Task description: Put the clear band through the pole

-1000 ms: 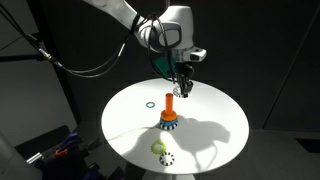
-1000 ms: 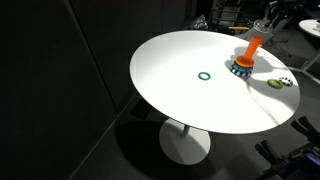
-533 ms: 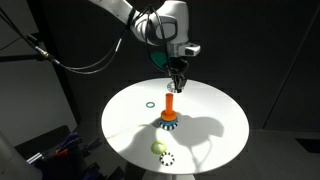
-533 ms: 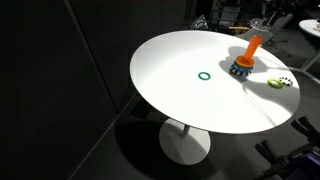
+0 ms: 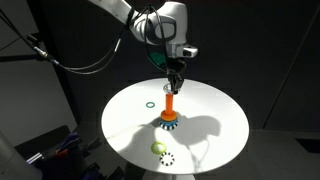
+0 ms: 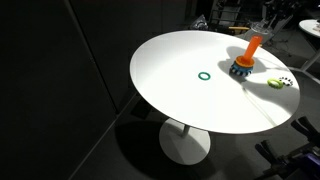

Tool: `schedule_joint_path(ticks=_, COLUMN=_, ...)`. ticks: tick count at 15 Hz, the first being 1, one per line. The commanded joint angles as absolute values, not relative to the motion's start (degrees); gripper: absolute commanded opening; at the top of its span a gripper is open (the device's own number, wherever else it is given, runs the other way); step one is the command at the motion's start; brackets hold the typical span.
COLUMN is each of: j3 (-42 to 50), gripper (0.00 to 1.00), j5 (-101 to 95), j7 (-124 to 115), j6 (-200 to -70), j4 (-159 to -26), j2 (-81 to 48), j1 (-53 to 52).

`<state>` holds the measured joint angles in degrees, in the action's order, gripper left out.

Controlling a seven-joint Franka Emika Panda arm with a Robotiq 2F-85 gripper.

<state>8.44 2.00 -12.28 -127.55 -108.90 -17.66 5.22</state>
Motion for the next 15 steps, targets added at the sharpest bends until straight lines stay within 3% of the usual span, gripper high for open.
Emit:
schedule_joint_path(ticks=1, j3=8.56, gripper=0.09, j5=0.16, j7=-12.84, j6=-125.50, j4=-108.12, j2=-17.57, j1=5.20)
schedule_joint_path(ticks=15, j3=8.36, gripper=0.09, j5=-0.81, j7=-12.35, j6=-125.20, j4=-108.03, j2=-19.01, j1=5.33)
